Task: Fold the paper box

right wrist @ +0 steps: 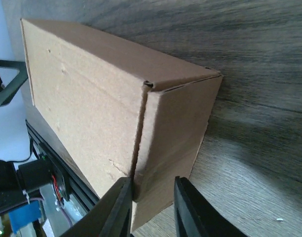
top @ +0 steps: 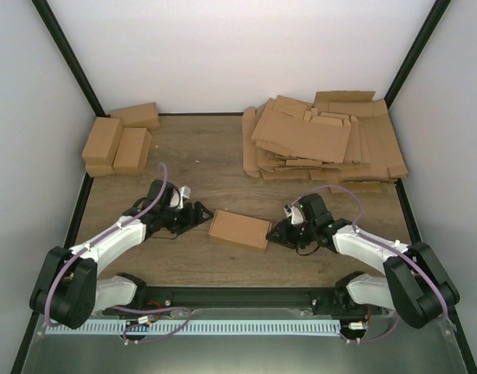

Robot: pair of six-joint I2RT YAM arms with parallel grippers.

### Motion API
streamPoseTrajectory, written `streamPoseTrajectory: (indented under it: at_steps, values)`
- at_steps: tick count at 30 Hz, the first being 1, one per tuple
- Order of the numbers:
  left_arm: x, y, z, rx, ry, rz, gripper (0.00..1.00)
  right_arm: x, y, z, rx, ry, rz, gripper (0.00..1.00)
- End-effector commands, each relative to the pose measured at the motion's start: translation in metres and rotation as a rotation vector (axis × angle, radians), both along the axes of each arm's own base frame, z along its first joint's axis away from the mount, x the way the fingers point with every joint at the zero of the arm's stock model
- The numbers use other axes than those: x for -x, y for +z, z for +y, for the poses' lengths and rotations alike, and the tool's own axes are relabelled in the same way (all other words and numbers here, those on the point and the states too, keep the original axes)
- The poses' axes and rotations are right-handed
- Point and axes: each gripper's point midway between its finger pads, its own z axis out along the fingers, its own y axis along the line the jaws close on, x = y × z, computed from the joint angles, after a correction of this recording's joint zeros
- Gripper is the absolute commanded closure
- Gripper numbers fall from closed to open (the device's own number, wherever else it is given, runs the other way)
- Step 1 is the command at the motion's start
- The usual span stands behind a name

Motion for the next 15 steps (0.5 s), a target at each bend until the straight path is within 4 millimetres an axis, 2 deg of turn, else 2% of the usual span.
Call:
streamPoseTrajectory:
  at_steps: [1,6,9,15]
  values:
    - [0.000,0.007,-0.003,0.090,-0.022,-0.015,0.18,0.002,-0.003,-0.005,-0.005,-0.005,-0.006,0.79]
    - [0.007,-0.003,-0.013,0.164,-0.070,0.008,0.13,0.011,-0.012,-0.014,-0.015,-0.029,0.018,0.89]
    - [0.009,-0.009,-0.019,0.204,-0.083,0.042,0.13,0.015,-0.018,-0.019,-0.018,-0.045,0.038,0.90]
    - [0.009,-0.001,-0.036,0.264,-0.168,0.029,0.12,0.008,-0.012,-0.019,-0.013,-0.044,-0.002,0.90]
